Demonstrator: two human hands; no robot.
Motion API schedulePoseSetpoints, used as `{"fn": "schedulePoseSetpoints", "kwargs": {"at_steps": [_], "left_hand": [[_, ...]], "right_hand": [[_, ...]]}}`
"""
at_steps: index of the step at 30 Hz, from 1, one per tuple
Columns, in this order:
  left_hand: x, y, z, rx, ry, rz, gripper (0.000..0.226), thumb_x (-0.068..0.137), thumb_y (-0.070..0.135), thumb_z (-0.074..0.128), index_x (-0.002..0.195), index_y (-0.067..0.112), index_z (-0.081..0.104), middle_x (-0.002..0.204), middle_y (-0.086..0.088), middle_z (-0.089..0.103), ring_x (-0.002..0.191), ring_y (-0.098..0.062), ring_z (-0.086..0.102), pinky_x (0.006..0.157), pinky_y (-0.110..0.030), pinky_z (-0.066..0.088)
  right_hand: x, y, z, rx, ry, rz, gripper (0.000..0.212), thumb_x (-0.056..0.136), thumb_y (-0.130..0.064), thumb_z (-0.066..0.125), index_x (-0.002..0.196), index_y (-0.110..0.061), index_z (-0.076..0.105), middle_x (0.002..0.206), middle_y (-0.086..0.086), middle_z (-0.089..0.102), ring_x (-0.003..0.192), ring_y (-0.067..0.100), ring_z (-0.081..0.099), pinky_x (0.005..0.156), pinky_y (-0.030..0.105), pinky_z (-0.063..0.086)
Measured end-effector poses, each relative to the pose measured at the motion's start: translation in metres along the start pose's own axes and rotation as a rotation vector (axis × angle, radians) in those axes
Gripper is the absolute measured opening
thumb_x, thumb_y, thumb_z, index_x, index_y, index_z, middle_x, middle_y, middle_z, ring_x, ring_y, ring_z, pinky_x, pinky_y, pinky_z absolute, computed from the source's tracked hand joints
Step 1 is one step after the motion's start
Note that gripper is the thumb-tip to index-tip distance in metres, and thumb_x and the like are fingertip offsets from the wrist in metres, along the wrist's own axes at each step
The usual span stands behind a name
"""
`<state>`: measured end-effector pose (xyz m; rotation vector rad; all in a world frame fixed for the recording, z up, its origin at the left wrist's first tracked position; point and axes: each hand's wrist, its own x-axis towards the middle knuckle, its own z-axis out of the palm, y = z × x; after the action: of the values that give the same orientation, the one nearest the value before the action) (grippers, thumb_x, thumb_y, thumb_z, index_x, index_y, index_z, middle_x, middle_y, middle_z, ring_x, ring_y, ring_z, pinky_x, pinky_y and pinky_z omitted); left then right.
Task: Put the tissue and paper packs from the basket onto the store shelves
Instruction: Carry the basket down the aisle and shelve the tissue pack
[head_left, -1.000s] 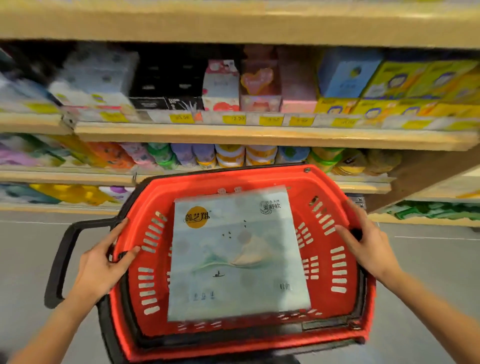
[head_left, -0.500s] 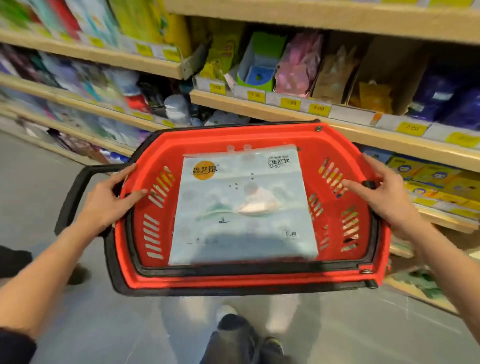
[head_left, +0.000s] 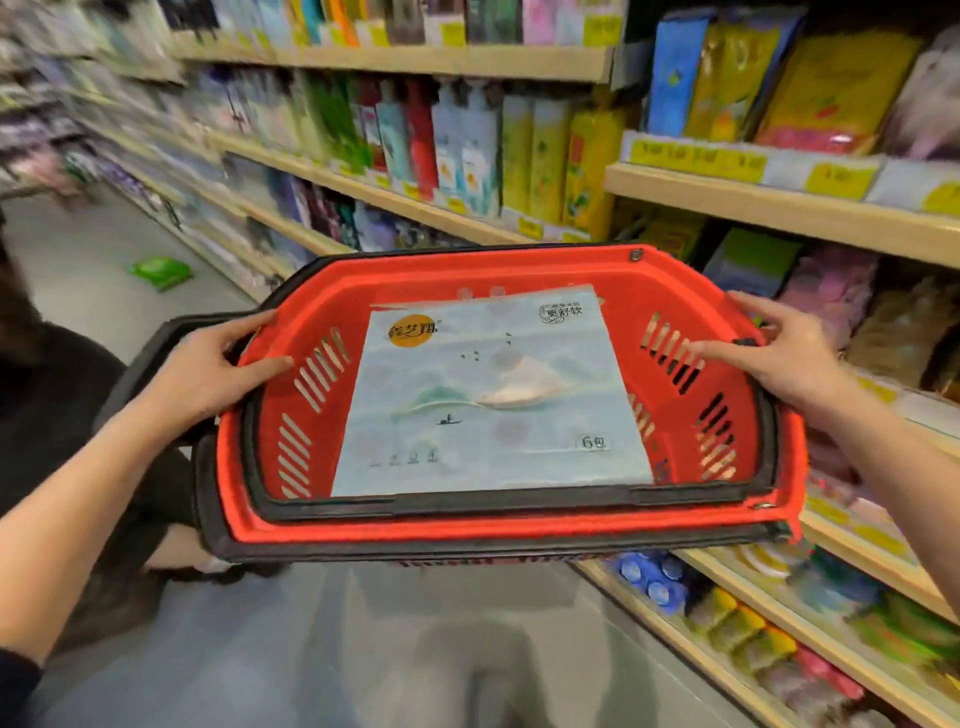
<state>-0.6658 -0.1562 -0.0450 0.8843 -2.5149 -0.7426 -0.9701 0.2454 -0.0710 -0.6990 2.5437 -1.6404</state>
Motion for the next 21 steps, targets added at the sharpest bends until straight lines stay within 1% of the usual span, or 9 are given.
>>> {"fn": "schedulePoseSetpoints", "kwargs": {"at_steps": [2,4,6,9,12,16,17,19,21], "left_hand": [[0.007,-0.014,-0.022,0.003,0.031,-0.029,0.060,0.076,0.033,0.073,0.131,0.031,0.050,0.111,0.001,0.060,0.108,-0.015,0.055,0.097,-0.033,0.041],[0.013,-0.028,-0.041,0.002,0.063,-0.058,0.062,0.075,0.036,0.072,0.132,0.031,0.049,0.111,0.002,0.060,0.107,-0.017,0.057,0.099,-0.036,0.042],[0.022,-0.041,-0.058,0.005,0.076,-0.086,0.064,0.074,0.040,0.072,0.133,0.033,0.047,0.112,0.003,0.060,0.101,-0.017,0.060,0.097,-0.038,0.045],[0.039,-0.062,-0.080,0.016,0.124,-0.133,0.064,0.072,0.045,0.072,0.130,0.039,0.048,0.114,-0.001,0.064,0.097,-0.018,0.064,0.095,-0.042,0.048],[0.058,-0.079,-0.094,0.022,0.168,-0.192,0.059,0.067,0.049,0.074,0.122,0.047,0.050,0.107,-0.002,0.068,0.090,-0.016,0.066,0.092,-0.042,0.051],[0.083,-0.103,-0.102,0.014,0.215,-0.271,0.046,0.061,0.056,0.074,0.102,0.058,0.053,0.100,0.002,0.071,0.088,-0.012,0.067,0.092,-0.042,0.051],[0.090,-0.109,-0.103,0.018,0.226,-0.295,0.046,0.060,0.056,0.074,0.102,0.058,0.053,0.101,0.002,0.071,0.088,-0.013,0.067,0.092,-0.042,0.051],[0.104,-0.117,-0.105,0.036,0.253,-0.342,0.054,0.063,0.054,0.074,0.114,0.052,0.054,0.104,0.000,0.070,0.092,-0.016,0.066,0.094,-0.042,0.050],[0.118,-0.125,-0.106,0.063,0.307,-0.387,0.062,0.066,0.050,0.075,0.123,0.042,0.054,0.109,-0.002,0.068,0.098,-0.019,0.065,0.096,-0.042,0.048]], "right_hand": [[0.017,-0.013,0.025,0.061,-0.048,-0.002,0.116,0.025,-0.066,0.080,0.128,-0.021,0.051,0.101,-0.001,0.066,0.063,-0.016,0.058,0.067,0.004,0.048],[0.036,-0.028,0.051,0.093,-0.090,-0.021,0.096,0.043,-0.045,0.086,0.129,-0.019,0.050,0.102,0.003,0.065,0.059,-0.017,0.057,0.062,0.003,0.049],[0.054,-0.042,0.075,0.095,-0.104,-0.059,0.079,0.057,-0.025,0.084,0.129,-0.019,0.050,0.102,0.006,0.064,0.058,-0.016,0.057,0.061,0.006,0.050],[0.087,-0.059,0.113,0.096,-0.119,-0.096,0.075,0.056,-0.026,0.084,0.124,-0.023,0.054,0.093,0.000,0.067,0.059,-0.013,0.058,0.064,0.012,0.053],[0.129,-0.070,0.151,0.103,-0.156,-0.113,0.073,0.057,-0.024,0.084,0.124,-0.024,0.055,0.091,-0.003,0.066,0.057,-0.015,0.057,0.061,0.008,0.050],[0.191,-0.084,0.208,0.070,-0.233,-0.153,0.072,0.057,-0.024,0.085,0.122,-0.022,0.057,0.085,-0.004,0.065,0.051,-0.018,0.054,0.055,0.005,0.046],[0.205,-0.088,0.222,0.068,-0.263,-0.160,0.072,0.056,-0.026,0.086,0.121,-0.024,0.057,0.082,-0.007,0.065,0.052,-0.015,0.055,0.057,0.007,0.048],[0.235,-0.096,0.250,0.082,-0.336,-0.173,0.076,0.049,-0.035,0.087,0.119,-0.027,0.057,0.074,-0.016,0.067,0.058,-0.007,0.059,0.068,0.018,0.053],[0.263,-0.105,0.276,0.068,-0.381,-0.230,0.087,0.038,-0.051,0.086,0.118,-0.031,0.056,0.082,-0.012,0.070,0.072,0.003,0.063,0.074,0.022,0.054]]}}
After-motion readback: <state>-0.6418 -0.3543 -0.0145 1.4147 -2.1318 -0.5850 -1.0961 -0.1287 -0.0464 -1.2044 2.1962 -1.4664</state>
